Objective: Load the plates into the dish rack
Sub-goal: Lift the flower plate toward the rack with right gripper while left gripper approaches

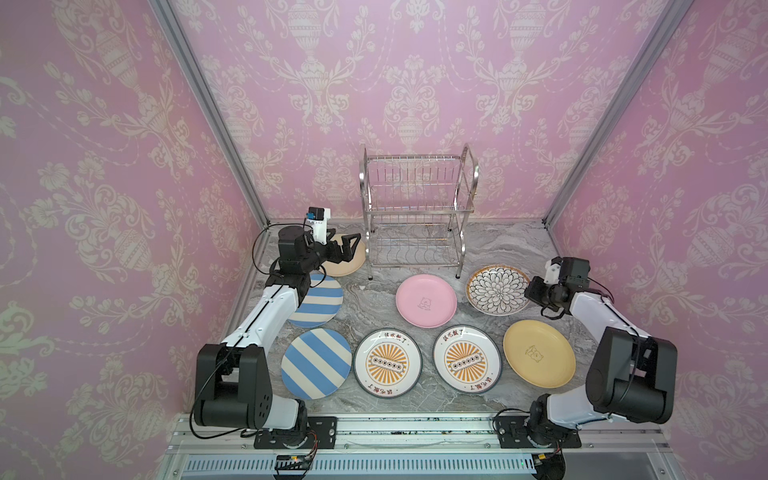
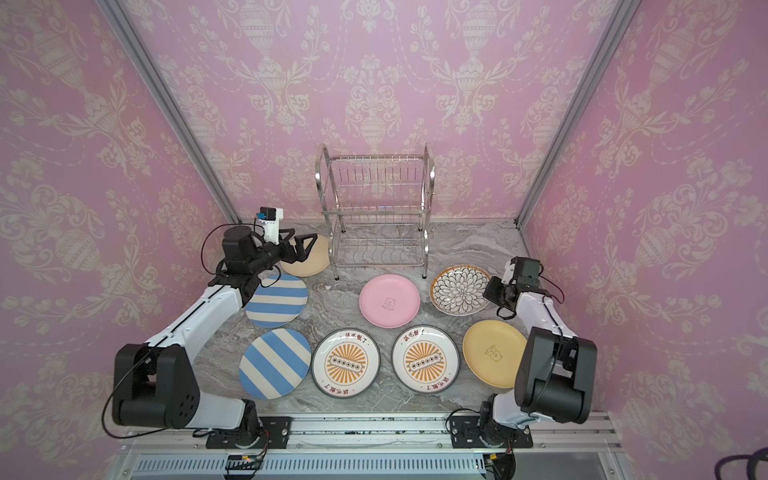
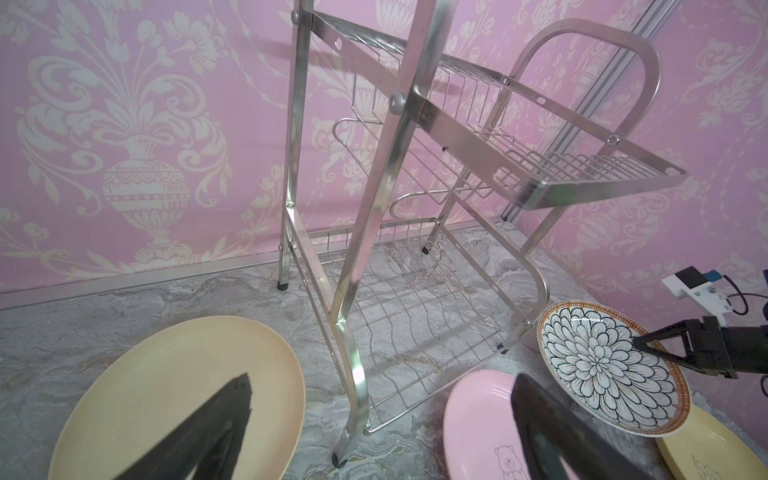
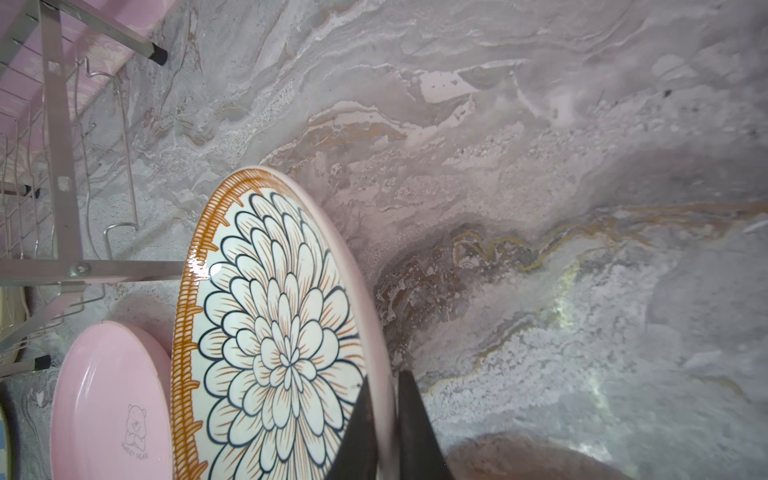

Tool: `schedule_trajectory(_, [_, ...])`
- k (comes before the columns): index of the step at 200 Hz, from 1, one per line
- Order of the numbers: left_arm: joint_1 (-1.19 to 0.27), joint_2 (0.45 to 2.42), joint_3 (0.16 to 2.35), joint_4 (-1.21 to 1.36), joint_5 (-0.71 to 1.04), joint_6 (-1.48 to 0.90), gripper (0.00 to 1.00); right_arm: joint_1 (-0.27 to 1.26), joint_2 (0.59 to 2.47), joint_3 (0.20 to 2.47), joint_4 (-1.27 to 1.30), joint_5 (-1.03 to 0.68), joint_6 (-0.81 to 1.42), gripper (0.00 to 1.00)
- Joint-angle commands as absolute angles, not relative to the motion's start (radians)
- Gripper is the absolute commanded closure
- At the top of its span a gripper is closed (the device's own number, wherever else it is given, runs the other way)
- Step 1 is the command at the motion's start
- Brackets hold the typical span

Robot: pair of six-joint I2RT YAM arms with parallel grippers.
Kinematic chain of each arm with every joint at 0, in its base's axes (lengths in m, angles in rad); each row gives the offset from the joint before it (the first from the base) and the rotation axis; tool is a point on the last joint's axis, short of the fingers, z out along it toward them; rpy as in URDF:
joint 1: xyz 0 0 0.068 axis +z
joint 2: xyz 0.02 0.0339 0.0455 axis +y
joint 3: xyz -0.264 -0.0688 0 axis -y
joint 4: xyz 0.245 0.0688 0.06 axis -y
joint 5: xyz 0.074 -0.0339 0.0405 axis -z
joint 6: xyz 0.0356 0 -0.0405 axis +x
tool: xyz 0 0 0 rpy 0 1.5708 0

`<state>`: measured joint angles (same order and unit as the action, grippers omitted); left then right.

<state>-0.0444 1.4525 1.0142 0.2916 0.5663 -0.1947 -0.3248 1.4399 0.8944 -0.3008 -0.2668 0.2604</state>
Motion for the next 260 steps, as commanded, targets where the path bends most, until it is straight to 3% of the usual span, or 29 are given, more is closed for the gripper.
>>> schedule_trajectory(1, [-0.054,1.510,1.072,0.363,0.629,-0.149,0.01,-0.321,1.322,0.995,-0.374,-0.240,0.234,1.00])
schedule_trajectory(72, [-0.099,1.687,1.195,0.406,0.666,-0.073,0.01,-0.279,1.186,1.233,-0.572,-0.130,0.198,1.00])
schedule_trajectory(135, [-0.133,1.800,1.290,0.410,0.670,-0.040,0.01,-0.233,1.125,1.285,-0.656,-0.111,0.126,1.00])
schedule_trajectory(260, [-0.239,1.712,1.204,0.385,0.657,-0.014,0.02,-0.121,1.114,1.446,-0.647,-0.010,0.098,1.00])
